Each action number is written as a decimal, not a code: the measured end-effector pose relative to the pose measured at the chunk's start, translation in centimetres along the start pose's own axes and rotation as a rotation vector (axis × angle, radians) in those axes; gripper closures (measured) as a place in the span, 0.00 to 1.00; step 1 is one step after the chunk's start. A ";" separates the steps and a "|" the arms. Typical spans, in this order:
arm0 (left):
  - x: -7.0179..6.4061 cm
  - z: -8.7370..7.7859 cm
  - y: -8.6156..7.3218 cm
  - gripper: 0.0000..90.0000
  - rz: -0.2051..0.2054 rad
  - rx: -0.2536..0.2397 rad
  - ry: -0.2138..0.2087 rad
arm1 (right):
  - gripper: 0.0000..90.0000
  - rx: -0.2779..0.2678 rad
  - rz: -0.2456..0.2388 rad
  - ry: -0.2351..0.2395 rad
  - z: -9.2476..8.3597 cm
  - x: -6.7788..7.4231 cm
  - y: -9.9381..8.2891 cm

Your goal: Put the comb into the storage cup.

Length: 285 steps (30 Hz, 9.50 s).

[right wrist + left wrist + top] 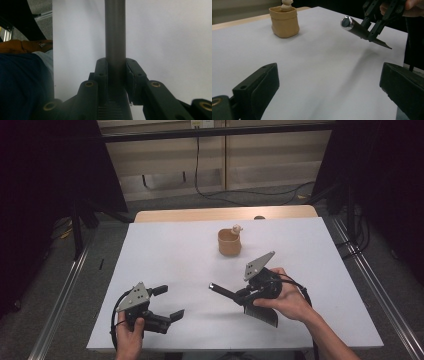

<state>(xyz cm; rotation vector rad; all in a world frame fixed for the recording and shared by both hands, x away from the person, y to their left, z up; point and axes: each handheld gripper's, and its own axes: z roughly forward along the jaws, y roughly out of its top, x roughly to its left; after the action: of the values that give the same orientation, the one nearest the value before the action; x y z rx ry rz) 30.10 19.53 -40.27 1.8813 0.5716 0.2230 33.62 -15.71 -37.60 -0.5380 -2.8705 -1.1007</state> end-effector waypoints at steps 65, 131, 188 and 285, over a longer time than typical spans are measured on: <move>-1.8 10.0 4.8 0.42 0.353 0.584 -0.271 | 0.81 0.398 -0.174 0.119 3.5 -1.0 3.8; -1.6 12.0 4.9 0.80 0.295 0.634 -0.393 | 0.81 0.407 -0.289 0.118 4.2 0.0 4.1; 2.1 8.3 3.9 0.81 0.052 0.399 -0.211 | 0.05 -0.144 0.070 -0.276 -3.7 -1.1 -0.9; 1.4 3.9 5.4 0.81 -0.005 -0.075 -0.170 | 0.32 -1.027 0.350 -0.068 3.0 0.5 0.8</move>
<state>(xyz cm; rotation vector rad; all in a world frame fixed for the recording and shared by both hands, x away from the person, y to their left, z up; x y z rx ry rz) 34.50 15.47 -36.92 1.8054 0.4458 0.0796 33.70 -13.03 -39.20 -1.0275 -1.8986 -2.4087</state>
